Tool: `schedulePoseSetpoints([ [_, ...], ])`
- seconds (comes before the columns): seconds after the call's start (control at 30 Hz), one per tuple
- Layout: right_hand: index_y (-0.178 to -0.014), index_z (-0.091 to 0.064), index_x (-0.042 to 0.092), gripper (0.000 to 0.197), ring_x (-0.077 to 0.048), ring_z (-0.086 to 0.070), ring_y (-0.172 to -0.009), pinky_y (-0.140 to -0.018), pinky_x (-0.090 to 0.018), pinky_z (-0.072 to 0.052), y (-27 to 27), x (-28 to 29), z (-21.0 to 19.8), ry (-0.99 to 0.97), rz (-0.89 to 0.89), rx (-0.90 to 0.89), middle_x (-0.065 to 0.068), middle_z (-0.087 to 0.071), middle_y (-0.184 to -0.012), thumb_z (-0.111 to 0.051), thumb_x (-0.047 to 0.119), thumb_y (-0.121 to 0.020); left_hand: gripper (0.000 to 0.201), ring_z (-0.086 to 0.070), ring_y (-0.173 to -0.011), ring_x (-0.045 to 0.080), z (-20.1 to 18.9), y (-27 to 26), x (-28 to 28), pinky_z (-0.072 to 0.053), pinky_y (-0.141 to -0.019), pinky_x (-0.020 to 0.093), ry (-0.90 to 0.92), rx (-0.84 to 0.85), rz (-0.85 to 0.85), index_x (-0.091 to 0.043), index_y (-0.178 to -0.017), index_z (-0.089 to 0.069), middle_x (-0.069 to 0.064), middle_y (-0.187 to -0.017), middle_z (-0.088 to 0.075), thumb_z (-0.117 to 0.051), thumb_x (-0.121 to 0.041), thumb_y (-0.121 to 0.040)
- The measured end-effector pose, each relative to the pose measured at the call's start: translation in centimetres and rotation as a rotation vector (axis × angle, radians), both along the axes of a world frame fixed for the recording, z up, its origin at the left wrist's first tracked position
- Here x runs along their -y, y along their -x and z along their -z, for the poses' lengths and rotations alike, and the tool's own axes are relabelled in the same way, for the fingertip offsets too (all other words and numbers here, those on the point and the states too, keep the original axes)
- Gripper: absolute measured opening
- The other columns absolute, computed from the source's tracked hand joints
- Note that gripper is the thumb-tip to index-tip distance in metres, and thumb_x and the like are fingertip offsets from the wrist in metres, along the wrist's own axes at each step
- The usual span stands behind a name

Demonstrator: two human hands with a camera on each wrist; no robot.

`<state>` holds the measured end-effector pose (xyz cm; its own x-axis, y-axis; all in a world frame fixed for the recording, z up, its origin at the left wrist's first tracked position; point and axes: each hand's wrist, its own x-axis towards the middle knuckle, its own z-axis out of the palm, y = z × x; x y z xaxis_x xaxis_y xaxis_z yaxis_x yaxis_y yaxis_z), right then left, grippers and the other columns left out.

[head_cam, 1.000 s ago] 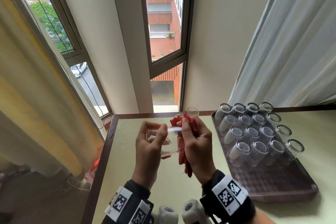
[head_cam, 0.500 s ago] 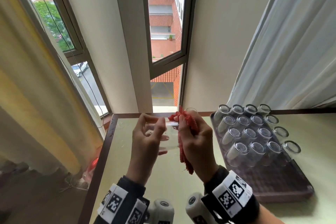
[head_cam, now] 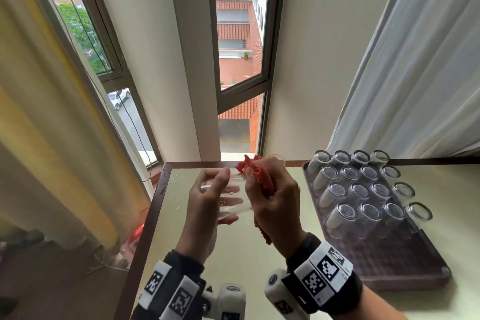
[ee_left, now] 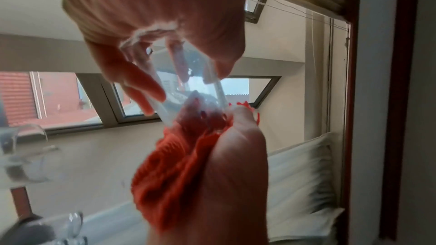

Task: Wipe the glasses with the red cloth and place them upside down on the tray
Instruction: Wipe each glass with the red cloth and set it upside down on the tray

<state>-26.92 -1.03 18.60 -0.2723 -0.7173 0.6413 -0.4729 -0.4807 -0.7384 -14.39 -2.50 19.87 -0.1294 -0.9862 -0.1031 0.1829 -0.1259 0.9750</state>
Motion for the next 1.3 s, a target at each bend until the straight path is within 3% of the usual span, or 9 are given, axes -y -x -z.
schedulePoseSetpoints([
  [0.13, -0.098, -0.067, 0.015, 0.017, -0.030, -0.061, -0.063, -0.059, -0.043, -0.055, -0.1, -0.3, 0.5, -0.178, -0.143, 0.266, -0.011, -0.065, -0.077, -0.063, 0.031, -0.095, 0.067, -0.071, -0.085, 0.015, 0.6, -1.5, 0.4, -0.054, -0.059, 0.022, 0.069, 0.076, 0.146, -0.027, -0.113, -0.054, 0.012, -0.113, -0.067, -0.078, -0.054, -0.056],
  [0.27, -0.102, -0.065, 0.005, 0.017, -0.045, -0.066, -0.089, -0.078, -0.047, -0.058, 0.1, -0.2, 0.4, -0.439, -0.226, 0.841, -0.029, -0.069, -0.100, -0.055, 0.018, -0.097, 0.102, -0.070, -0.094, 0.019, 1.3, -2.0, 0.0, -0.057, -0.068, 0.025, 0.210, 0.082, 0.113, -0.032, -0.122, -0.049, 0.000, -0.109, -0.069, -0.090, -0.066, -0.035],
  [0.5, -0.108, -0.061, 0.000, 0.027, -0.041, -0.064, -0.103, -0.093, -0.054, -0.054, -0.5, -0.5, -0.1, -0.527, -0.343, 1.206, -0.029, -0.066, -0.115, -0.046, 0.021, -0.102, 0.088, -0.061, -0.117, 0.033, 2.2, 0.0, -0.8, -0.057, -0.094, 0.048, 0.180, -0.142, 0.003, -0.044, -0.121, -0.060, -0.001, -0.129, -0.064, -0.093, -0.061, -0.042],
  [0.63, -0.122, -0.057, -0.008, 0.035, -0.052, -0.060, -0.113, -0.100, -0.063, -0.046, -0.4, -0.8, 0.2, -0.575, -0.262, 1.217, -0.033, -0.064, -0.119, -0.046, 0.020, -0.104, 0.072, -0.066, -0.115, 0.030, 2.1, 0.2, -0.8, -0.058, -0.091, 0.044, 0.189, -0.133, 0.163, -0.059, -0.112, -0.055, 0.010, -0.137, -0.058, -0.092, -0.057, -0.051],
  [0.8, -0.112, -0.064, -0.004, 0.022, -0.042, -0.070, -0.089, -0.074, -0.045, -0.060, 0.3, -1.2, 1.0, -0.673, -0.168, 1.154, -0.028, -0.070, -0.105, -0.049, 0.007, -0.101, 0.086, -0.066, -0.109, 0.001, 3.1, 0.4, -0.8, -0.053, -0.085, 0.016, 0.286, 0.051, 0.175, -0.031, -0.137, -0.031, -0.003, -0.119, -0.068, -0.087, -0.018, -0.073],
  [0.97, -0.104, -0.067, -0.005, 0.020, -0.045, -0.068, -0.083, -0.079, -0.054, -0.059, 0.6, -1.4, 1.6, -0.726, -0.132, 1.128, -0.031, -0.070, -0.099, -0.051, -0.008, -0.093, 0.099, -0.067, -0.110, 0.007, 3.5, -0.3, -0.4, -0.056, -0.081, 0.022, 0.281, 0.102, 0.270, -0.057, -0.138, -0.033, -0.020, -0.113, -0.069, -0.090, -0.043, -0.058],
  [1.07, -0.106, -0.065, 0.000, 0.031, -0.050, -0.067, -0.094, -0.088, -0.062, -0.054, 0.5, -1.4, 1.9, -0.709, -0.095, 1.036, -0.031, -0.068, -0.104, -0.042, -0.013, -0.091, 0.108, -0.070, -0.104, 0.010, 3.5, -0.7, -0.1, -0.058, -0.080, 0.023, 0.273, 0.167, 0.302, -0.060, -0.140, -0.025, -0.011, -0.110, -0.070, -0.088, -0.058, -0.052],
  [1.17, -0.113, -0.063, 0.014, 0.033, -0.044, -0.069, -0.095, -0.086, -0.057, -0.057, 0.9, -1.2, 1.9, -0.642, -0.045, 0.924, -0.024, -0.069, -0.106, -0.044, -0.004, -0.094, 0.104, -0.072, -0.094, 0.018, 3.8, -1.5, 0.2, -0.057, -0.079, 0.024, 0.233, 0.251, 0.322, -0.043, -0.140, -0.024, 0.009, -0.106, -0.069, -0.092, -0.042, -0.061],
  [1.3, -0.110, -0.063, 0.010, 0.019, -0.037, -0.067, -0.088, -0.087, -0.050, -0.056, 1.6, -1.5, 0.8, -0.568, -0.158, 0.862, -0.024, -0.068, -0.099, -0.047, 0.008, -0.100, 0.080, -0.070, -0.086, 0.010, 4.1, -2.4, -0.1, -0.055, -0.073, 0.017, 0.206, 0.414, 0.341, -0.023, -0.118, -0.033, 0.007, -0.102, -0.068, -0.086, -0.038, -0.060],
])
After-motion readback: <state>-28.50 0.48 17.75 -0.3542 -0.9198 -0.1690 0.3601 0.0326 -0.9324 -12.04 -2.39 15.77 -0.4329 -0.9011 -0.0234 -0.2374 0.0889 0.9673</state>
